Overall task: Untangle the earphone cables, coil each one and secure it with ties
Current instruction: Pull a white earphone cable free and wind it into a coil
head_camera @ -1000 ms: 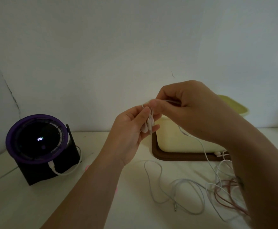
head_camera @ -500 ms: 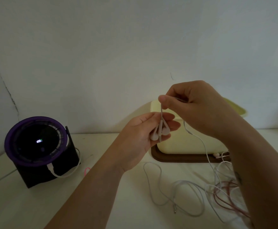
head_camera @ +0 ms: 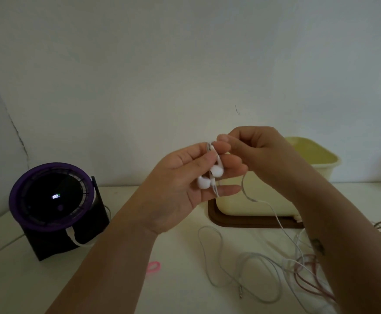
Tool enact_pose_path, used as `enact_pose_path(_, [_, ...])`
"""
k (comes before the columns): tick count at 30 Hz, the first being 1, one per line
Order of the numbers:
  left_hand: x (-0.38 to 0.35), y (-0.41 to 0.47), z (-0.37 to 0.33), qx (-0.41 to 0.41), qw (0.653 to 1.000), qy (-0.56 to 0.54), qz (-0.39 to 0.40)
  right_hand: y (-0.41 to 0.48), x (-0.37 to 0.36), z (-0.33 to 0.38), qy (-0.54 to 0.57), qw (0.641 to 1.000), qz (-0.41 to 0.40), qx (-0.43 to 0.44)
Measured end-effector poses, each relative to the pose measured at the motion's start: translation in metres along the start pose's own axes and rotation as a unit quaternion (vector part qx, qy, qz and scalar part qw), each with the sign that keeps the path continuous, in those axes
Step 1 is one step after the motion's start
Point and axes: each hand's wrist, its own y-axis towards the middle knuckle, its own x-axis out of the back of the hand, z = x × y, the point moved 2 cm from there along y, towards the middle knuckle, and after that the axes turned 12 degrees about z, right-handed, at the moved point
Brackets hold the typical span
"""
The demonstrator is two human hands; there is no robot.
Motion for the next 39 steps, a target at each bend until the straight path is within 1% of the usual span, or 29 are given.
enact_pose_path(2, [0.001,0.001,-0.007,-0.037,0.997,-0.05,-0.036,0.001,-0.006,-0.004,-0.024,1.0,0.014,-0.01])
enact_pose_path(4, [0.006,0.002,-0.012,-0.08,0.989,-0.092,-0.086,0.004,-0.016,-0.008,-0.102,0.993,0.048,-0.027])
enact_pose_path(6, [0.015,0.003,-0.013,-0.107,0.982,-0.09,-0.127,0.004,-0.029,-0.01,-0.184,0.976,0.102,-0.051])
enact_pose_path(8, [0.027,0.002,-0.009,-0.109,0.979,-0.047,-0.165,0.002,-0.039,-0.008,-0.226,0.959,0.156,-0.067])
enact_pose_path(10, [0.035,0.001,-0.003,-0.087,0.978,0.014,-0.188,-0.002,-0.041,-0.004,-0.245,0.951,0.176,-0.072])
enact_pose_path(13, [0.037,0.001,0.003,-0.041,0.979,0.098,-0.172,-0.005,-0.033,0.006,-0.273,0.946,0.162,-0.059])
enact_pose_path(14, [0.038,0.001,0.005,-0.027,0.975,0.144,-0.167,-0.006,-0.03,0.01,-0.28,0.946,0.156,-0.056])
enact_pose_path(16, [0.039,0.001,0.009,-0.001,0.955,0.25,-0.158,-0.009,-0.024,0.017,-0.284,0.947,0.143,-0.05])
enact_pose_path(17, [0.039,0.001,0.011,0.012,0.948,0.282,-0.149,-0.01,-0.021,0.019,-0.284,0.949,0.133,-0.045])
enact_pose_path(19, [0.034,0.001,0.014,0.036,0.947,0.297,-0.12,-0.01,-0.016,0.023,-0.28,0.953,0.114,-0.039])
enact_pose_path(23, [0.022,0.001,0.015,0.08,0.958,0.267,-0.061,-0.009,-0.012,0.023,-0.271,0.959,0.074,-0.04])
enact_pose_path(25, [0.019,0.002,0.017,0.104,0.953,0.282,-0.044,-0.009,-0.007,0.023,-0.266,0.963,0.037,-0.027])
enact_pose_path(28, [0.019,0.001,0.018,0.107,0.953,0.279,-0.039,-0.008,0.001,0.022,-0.246,0.969,-0.013,-0.009])
enact_pose_path(31, [0.016,0.002,0.018,0.1,0.96,0.262,-0.016,-0.006,0.003,0.018,-0.2,0.979,-0.038,-0.002])
enact_pose_path(34, [0.017,0.003,0.018,0.086,0.974,0.207,-0.015,-0.003,0.002,0.014,-0.15,0.988,-0.044,-0.007])
enact_pose_path(38, [0.017,0.003,0.01,0.058,0.996,0.072,-0.009,-0.001,0.003,0.001,0.012,0.999,-0.026,-0.042])
enact_pose_path(39, [0.016,0.003,0.008,0.049,0.998,0.035,-0.004,0.0,0.001,-0.003,0.034,0.998,-0.014,-0.049])
